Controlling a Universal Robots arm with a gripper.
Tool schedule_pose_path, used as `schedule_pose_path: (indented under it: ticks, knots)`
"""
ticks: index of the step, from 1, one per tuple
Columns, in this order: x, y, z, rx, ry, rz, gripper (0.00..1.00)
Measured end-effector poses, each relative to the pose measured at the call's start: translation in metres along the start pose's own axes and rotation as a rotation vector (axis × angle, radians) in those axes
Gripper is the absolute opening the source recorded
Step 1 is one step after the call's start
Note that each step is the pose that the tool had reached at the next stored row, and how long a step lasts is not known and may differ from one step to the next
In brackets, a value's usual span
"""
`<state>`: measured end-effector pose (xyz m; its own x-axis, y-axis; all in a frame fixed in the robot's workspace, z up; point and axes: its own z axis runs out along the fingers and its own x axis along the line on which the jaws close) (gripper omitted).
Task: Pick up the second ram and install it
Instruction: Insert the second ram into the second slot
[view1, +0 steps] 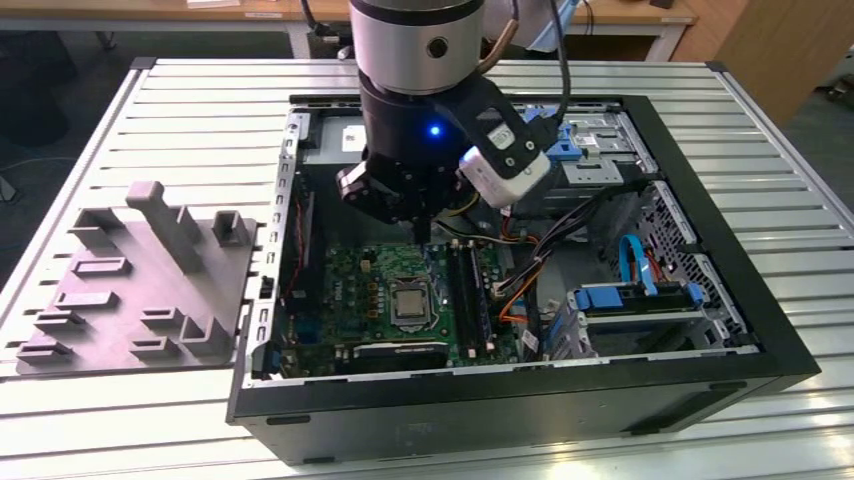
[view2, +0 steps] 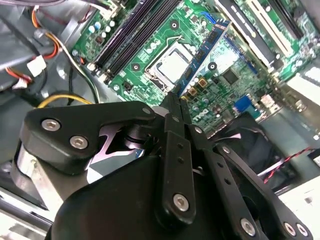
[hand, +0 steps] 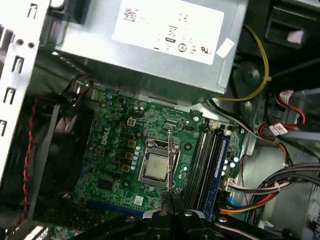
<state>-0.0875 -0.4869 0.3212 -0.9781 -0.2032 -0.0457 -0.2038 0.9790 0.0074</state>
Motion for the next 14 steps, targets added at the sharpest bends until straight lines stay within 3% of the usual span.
schedule_pose_path:
  ticks: [10, 11, 14]
  knots:
    - [0.0002, 0.0, 0.0031, 0.0083, -0.0013, 0.181, 0.11]
    - [0.0002, 0.0, 0.0035, 0.0109, -0.0017, 0.238, 0.11]
    - [0.0001, -0.0001, 0.0038, 0.0125, -0.0019, 0.272, 0.11]
